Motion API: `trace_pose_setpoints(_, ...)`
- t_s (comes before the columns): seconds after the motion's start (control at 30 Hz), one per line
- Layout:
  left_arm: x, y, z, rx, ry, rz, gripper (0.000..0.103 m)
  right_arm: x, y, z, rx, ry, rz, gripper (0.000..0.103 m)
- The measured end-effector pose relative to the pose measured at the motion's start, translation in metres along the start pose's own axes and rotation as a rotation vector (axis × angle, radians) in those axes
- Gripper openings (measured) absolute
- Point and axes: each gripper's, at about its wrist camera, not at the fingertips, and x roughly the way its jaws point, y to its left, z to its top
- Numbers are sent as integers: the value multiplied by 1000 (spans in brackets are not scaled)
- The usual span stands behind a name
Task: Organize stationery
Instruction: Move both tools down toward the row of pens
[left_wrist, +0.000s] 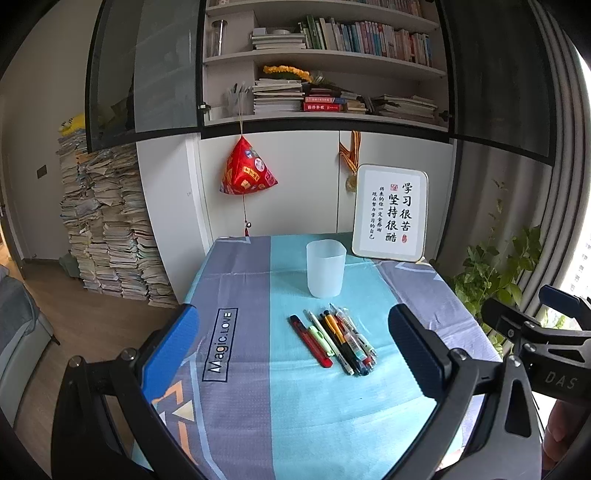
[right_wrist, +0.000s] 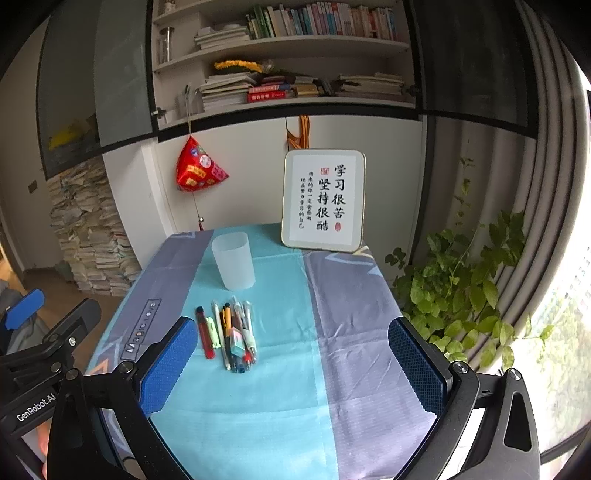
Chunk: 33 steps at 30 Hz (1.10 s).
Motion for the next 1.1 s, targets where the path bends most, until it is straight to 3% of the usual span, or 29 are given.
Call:
trace_pose_setpoints(0.7, 51, 6, -13, -11, 103, 11, 102, 56, 6, -5, -20, 110, -11, 103)
trace_pose_setpoints(1.1, 65, 7, -15, -1, 111, 17, 102, 75, 7, -4, -13, 143, -14, 103)
